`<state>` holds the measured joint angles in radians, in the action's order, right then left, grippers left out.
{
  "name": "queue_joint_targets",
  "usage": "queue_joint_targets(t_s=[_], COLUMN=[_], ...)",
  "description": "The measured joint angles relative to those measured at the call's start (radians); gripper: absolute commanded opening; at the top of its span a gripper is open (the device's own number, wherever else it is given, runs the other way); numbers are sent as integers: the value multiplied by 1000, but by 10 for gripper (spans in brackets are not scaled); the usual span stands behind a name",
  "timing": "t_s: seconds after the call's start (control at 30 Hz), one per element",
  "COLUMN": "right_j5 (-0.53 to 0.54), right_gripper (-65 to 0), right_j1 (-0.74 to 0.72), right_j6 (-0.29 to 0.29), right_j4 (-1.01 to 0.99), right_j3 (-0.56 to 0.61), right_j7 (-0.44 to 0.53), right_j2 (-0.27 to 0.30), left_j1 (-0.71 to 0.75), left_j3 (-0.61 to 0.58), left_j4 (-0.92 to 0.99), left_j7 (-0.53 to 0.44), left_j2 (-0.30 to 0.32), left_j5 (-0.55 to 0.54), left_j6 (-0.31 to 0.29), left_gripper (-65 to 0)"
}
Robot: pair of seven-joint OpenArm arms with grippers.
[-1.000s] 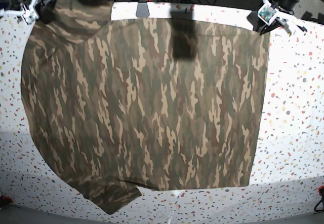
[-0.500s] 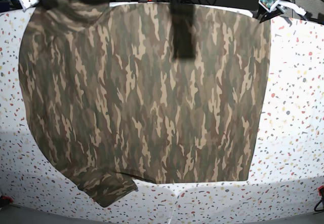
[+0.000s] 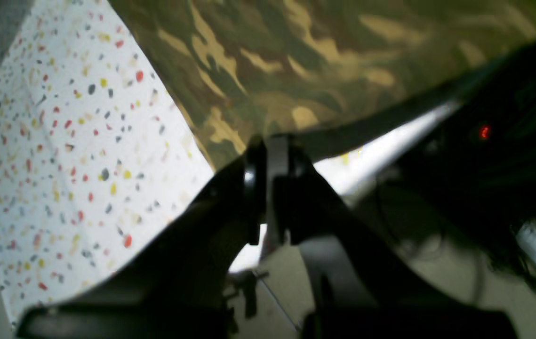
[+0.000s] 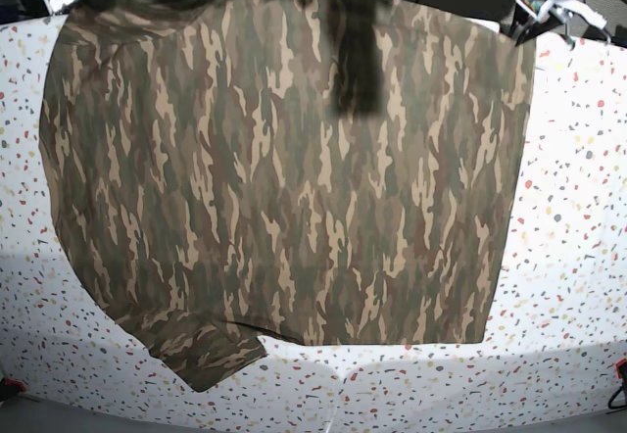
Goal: Fold the T-shirt properly
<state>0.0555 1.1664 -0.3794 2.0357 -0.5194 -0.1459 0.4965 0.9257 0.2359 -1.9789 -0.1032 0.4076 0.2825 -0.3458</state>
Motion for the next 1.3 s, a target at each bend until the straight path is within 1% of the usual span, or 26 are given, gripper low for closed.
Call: queue_joint_targets(t_s=[0.07,0.13,0.2,0.27,0.33,0.4,0.43,0.5,0.6,0.73,0.87,0.93,0.97,1.07,1.2,1.3], right_j5=[0,8,58,112,165,189,186,187,188,191,280,293,291,291,290,288], right_gripper=[-650,-650,-650,-650,-650,-650,-650,-650,-650,-650,-650,-650,-650,-650,-650,-650], right_j1=[-45,-84,-122,-166,-205,-240,-262,-307,-369,-420,-478,-518,-540,-600,-669,-725], right_j6=[2,1,-4,-2,1,0,0,0,1,0,-13,-12,-17,-88,-111,-179], right_j4=[0,0,0,0,0,0,0,0,0,-48,-142,-187,-206,-253,-334,-384], right_j3=[-1,-2,-2,-2,-2,-2,-2,-2,-2,-1,3,4,3,5,21,22], right_j7=[0,-2,-22,-63,-112,-151,-153,-151,-145,-146,-142,-138,-132,-128,-122,-123], right_j2=[22,34,51,80,113,140,150,169,174,172,193,194,194,196,193,193], left_j1=[-34,-61,-90,-124,-162,-198,-217,-252,-298,-350,-404,-429,-442,-478,-523,-549], left_j3=[0,0,0,0,-1,-1,-1,-1,-1,-1,-16,-37,-50,-87,-120,-121], left_j4=[-1,-1,-1,-1,-1,-1,1,6,12,74,150,174,185,224,279,305], left_j7=[37,84,108,107,108,148,173,187,200,208,208,208,208,208,208,209], left_j2=[0,0,0,0,0,-3,-3,-3,-3,-3,-4,-6,-6,-6,-6,-6], left_j5=[-56,-82,-101,-125,-123,-123,-124,-129,-187,-200,-200,-200,-200,-197,-198,-196], left_j6=[0,-1,0,-2,-2,-5,-6,-6,-4,-5,-16,-16,-11,-6,-8,-6], left_gripper=[-650,-650,-650,-650,-650,-650,-650,-650,-650,-650,-650,-650,-650,-650,-650,-650])
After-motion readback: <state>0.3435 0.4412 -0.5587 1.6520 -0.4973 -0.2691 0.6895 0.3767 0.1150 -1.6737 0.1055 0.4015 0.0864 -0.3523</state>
